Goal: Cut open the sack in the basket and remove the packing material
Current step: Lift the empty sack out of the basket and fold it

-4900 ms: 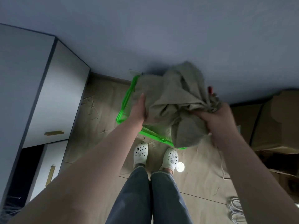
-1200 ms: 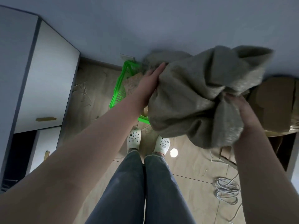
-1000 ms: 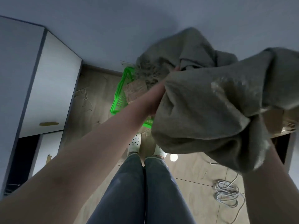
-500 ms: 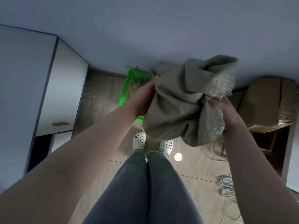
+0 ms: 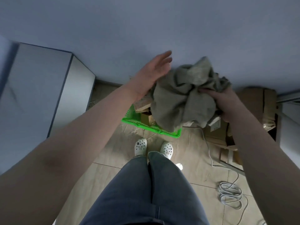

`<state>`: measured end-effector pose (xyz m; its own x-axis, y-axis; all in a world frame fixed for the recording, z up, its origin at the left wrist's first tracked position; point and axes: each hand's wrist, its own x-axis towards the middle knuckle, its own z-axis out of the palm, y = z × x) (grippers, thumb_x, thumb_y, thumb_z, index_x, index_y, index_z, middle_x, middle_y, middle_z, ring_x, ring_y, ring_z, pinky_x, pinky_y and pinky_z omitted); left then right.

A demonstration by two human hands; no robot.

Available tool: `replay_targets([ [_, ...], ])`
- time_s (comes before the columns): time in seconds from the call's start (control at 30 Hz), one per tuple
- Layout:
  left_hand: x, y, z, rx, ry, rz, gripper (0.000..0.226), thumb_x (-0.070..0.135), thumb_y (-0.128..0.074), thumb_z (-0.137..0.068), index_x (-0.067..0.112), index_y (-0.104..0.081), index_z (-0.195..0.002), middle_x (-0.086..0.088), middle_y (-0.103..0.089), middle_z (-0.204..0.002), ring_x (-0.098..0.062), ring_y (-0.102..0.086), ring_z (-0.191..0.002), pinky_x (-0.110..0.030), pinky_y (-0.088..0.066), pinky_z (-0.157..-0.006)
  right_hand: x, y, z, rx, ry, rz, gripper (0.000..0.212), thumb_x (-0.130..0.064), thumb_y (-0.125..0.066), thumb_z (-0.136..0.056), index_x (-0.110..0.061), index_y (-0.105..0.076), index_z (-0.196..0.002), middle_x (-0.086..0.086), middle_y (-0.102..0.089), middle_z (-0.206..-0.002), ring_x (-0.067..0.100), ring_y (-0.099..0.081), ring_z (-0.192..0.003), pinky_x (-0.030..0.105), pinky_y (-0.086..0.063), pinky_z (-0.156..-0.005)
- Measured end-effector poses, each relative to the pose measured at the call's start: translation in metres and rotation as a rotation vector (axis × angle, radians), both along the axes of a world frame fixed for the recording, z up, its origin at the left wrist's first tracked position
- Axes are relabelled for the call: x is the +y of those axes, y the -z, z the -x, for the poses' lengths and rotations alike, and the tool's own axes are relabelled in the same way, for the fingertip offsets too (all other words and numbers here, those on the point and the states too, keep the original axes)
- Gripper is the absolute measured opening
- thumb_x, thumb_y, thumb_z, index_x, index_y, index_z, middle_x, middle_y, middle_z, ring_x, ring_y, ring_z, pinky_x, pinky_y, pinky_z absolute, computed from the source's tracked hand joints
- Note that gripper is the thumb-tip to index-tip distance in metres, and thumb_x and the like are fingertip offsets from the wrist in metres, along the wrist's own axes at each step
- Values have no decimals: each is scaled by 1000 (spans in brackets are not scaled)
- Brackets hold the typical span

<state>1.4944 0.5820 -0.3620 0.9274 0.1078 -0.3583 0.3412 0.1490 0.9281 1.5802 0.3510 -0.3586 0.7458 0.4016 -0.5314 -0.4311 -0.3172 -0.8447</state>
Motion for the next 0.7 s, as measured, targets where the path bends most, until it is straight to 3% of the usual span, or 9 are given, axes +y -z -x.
replay_targets([
  [0.13,-6,-22,5,-175,314,-223,121,38,-85,-66,32,-2,-154,3,-17,-158,-6,-21,-145,-18,-28,-114,30,-10,8,50,-58,-70,48,-15,-75,-82,-13,-58,-127,6,-70,-119,19,-67,-109,37,-54,-94],
  [0.2,-2,-28,6,-223,295,-464,106,42,-84,-66,27,-23,-151,2,-34,-148,-8,-34,-137,-25,-29,-115,36,-21,8,116,69,-96,66,-25,-81,-75,-14,-50,-132,8,-67,-124,21,-67,-110,39,-56,-92],
  [0.27,10,-30,5,-212,86,-630,66,49,-77,-68,19,-56,-124,-1,-55,-120,-11,-52,-112,-22,-41,-99,31,-31,6,97,199,-60,70,-29,-84,-71,-13,-48,-128,11,-65,-124,23,-68,-107,44,-56,-90],
  [0.37,27,-34,4,-133,-199,-737,22,36,-73,-81,19,-61,-86,7,-55,-88,-4,-51,-80,-6,-34,-70,24,-46,4,54,308,74,69,-44,-86,-58,-19,-53,-112,21,-65,-118,29,-66,-92,54,-55,-81],
  [0.43,29,-43,5,-73,-238,-784,23,35,-68,-87,15,-61,-80,5,-57,-84,-5,-51,-75,-11,-34,-65,22,-57,4,58,356,36,75,-51,-84,-53,-18,-53,-113,21,-65,-121,31,-66,-89,47,-51,-71],
  [0.5,26,-49,4,6,-306,-779,33,37,-61,-92,14,-54,-69,-1,-55,-72,-18,-51,-72,-28,-33,-65,21,-64,5,36,353,-123,68,-45,-77,-71,-18,-46,-125,16,-60,-130,26,-66,-99,38,-53,-72],
  [0.57,20,-59,4,92,-391,-659,42,43,-56,-93,13,-49,-65,-6,-49,-64,-21,-48,-68,-33,-32,-63,28,-75,14,-130,143,-189,76,-33,-73,-80,-23,-30,-142,9,-49,-142,21,-58,-120,32,-54,-92],
  [0.63,10,-73,5,140,-461,-408,47,53,-55,-90,9,-61,-76,-10,-61,-74,-21,-57,-71,-33,-44,-69,38,-79,24,-396,-145,-73,105,-30,-86,-69,-32,-17,-149,3,-38,-150,19,-43,-135,36,-42,-109],
  [0.7,6,-86,7,185,-469,-217,44,53,-53,-92,12,-67,-83,-4,-70,-84,-16,-66,-78,-29,-53,-76,43,-79,24,-610,-251,177,110,-37,-88,-57,-41,-22,-145,-3,-46,-144,20,-47,-129,38,-39,-106],
])
